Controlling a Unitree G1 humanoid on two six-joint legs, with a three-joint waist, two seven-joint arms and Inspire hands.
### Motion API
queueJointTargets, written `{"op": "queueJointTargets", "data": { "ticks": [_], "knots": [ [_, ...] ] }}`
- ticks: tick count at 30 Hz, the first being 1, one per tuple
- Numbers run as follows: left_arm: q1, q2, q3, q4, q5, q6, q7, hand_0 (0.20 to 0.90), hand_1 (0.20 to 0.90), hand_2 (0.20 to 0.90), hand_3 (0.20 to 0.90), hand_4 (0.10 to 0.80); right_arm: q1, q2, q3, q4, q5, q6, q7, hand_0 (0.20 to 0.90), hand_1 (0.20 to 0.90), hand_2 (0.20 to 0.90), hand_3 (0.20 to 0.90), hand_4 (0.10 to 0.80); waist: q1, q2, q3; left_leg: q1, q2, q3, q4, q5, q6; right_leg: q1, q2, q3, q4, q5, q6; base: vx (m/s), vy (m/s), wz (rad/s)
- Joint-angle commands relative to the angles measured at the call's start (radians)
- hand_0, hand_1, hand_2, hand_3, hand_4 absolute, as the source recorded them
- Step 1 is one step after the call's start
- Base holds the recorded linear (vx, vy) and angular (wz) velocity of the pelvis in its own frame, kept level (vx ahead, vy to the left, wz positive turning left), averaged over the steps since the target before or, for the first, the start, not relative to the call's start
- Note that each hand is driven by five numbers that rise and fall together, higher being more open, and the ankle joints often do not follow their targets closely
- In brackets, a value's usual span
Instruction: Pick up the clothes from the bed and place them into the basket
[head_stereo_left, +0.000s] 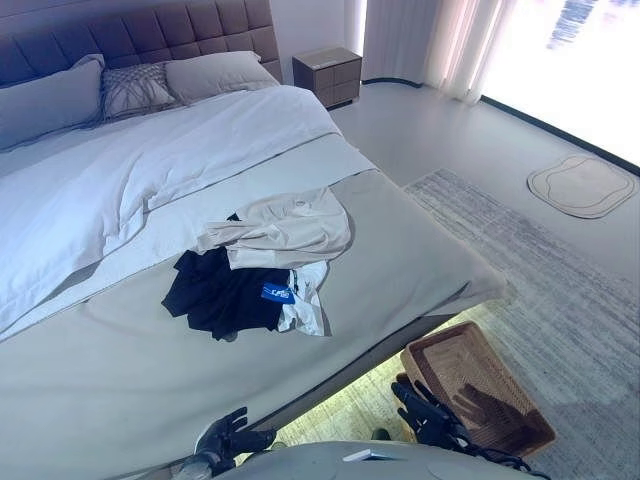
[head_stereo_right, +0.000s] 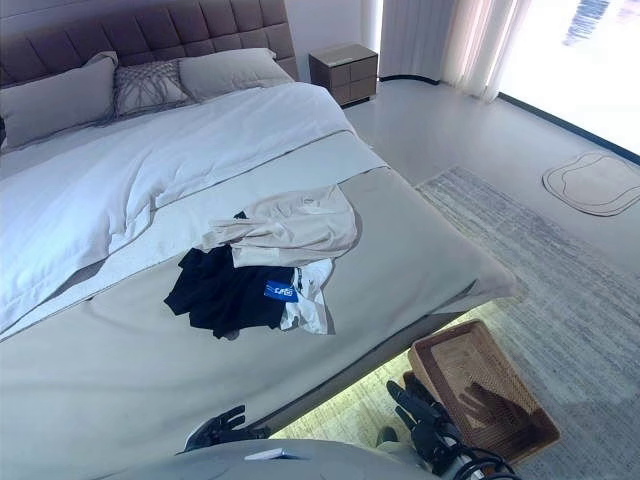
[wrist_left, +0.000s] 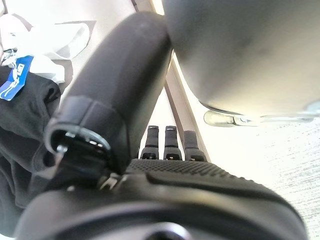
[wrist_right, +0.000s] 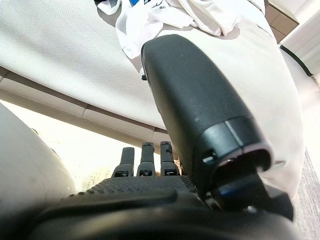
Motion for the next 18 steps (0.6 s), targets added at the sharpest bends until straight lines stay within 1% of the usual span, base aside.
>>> {"op": "queueJointTargets", "data": {
  "ticks": [1,6,7,11,14,18],
  "knots": [
    [-0.078,-0.016,-0.031,0.041,0.017,-0.057,-0.031,0.900,0.900,0.900,0.900,0.800,-0.086,0.023,-0.008,0.030,0.048,-0.003,0.049,0.900,0.900,0.900,0.900,0.800,-0.006,-0.008,0.045,0.003,-0.038,0.036,0.006,-0.048,0.007,0.080,-0.024,-0.046,0.045,-0.107,0.015,0.000,0.000,0.00],
    [-0.083,-0.006,-0.030,0.037,-0.029,-0.047,-0.062,0.900,0.900,0.900,0.900,0.800,-0.087,0.006,-0.017,0.035,0.028,0.007,0.017,0.900,0.900,0.900,0.900,0.800,-0.011,-0.006,0.047,0.004,-0.038,0.037,0.006,-0.049,0.008,0.077,-0.023,-0.039,0.048,-0.109,0.015,0.000,0.000,0.00],
    [-0.085,-0.004,-0.028,0.034,-0.026,-0.046,-0.067,0.900,0.900,0.900,0.900,0.800,-0.089,0.001,-0.020,0.033,0.020,0.023,0.034,0.900,0.900,0.900,0.900,0.800,-0.012,-0.006,0.049,0.006,-0.037,0.037,0.006,-0.050,0.009,0.078,-0.023,-0.038,0.048,-0.109,0.014,0.000,0.000,0.00],
    [-0.085,-0.005,-0.028,0.039,-0.020,-0.044,-0.065,0.900,0.900,0.900,0.900,0.800,-0.091,0.000,-0.015,0.040,0.000,0.025,0.047,0.900,0.900,0.900,0.900,0.800,-0.010,-0.005,0.048,0.004,-0.039,0.033,0.006,-0.050,0.010,0.078,-0.021,-0.037,0.045,-0.108,0.013,0.000,0.000,0.00],
    [-0.082,-0.007,-0.026,0.042,-0.015,-0.047,-0.065,0.900,0.900,0.900,0.900,0.800,-0.091,0.003,-0.010,0.040,-0.004,0.018,0.046,0.900,0.900,0.900,0.900,0.800,-0.009,-0.005,0.047,0.003,-0.041,0.029,0.006,-0.051,0.010,0.078,-0.020,-0.035,0.049,-0.111,0.012,0.000,0.000,0.00],
    [-0.078,-0.013,-0.026,0.045,-0.015,-0.052,-0.062,0.900,0.900,0.900,0.900,0.800,-0.088,0.007,-0.012,0.046,-0.002,0.037,0.022,0.900,0.900,0.900,0.900,0.800,-0.008,-0.005,0.047,0.006,-0.041,0.029,0.006,-0.050,0.011,0.081,-0.020,-0.036,0.054,-0.116,0.009,0.000,0.000,0.00]
  ]
}}
